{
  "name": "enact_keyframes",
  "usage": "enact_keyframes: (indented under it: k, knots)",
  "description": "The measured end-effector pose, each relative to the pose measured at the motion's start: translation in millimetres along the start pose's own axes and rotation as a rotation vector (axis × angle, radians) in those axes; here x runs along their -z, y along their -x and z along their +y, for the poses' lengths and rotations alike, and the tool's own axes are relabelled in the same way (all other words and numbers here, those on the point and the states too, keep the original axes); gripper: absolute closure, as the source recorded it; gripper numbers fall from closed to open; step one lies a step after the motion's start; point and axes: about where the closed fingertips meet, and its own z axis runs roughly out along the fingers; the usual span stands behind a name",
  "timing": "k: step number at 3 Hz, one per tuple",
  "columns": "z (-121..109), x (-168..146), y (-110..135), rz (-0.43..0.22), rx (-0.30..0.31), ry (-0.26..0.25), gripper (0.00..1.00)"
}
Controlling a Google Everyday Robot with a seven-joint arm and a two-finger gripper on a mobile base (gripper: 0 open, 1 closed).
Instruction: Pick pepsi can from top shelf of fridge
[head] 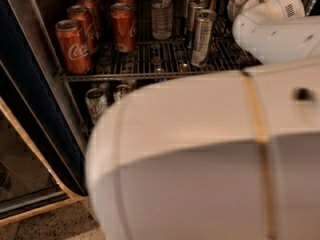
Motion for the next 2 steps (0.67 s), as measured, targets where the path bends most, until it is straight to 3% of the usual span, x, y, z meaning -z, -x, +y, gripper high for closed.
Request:
enact_keyframes:
  k: [1,2]
  knots:
    - [-24.0,14.3,-0.9,-0.028,-0.014,-0.091,1.00]
    - [-24.0,14.3,-0.9,-0.028,-0.014,-0.091,0.98]
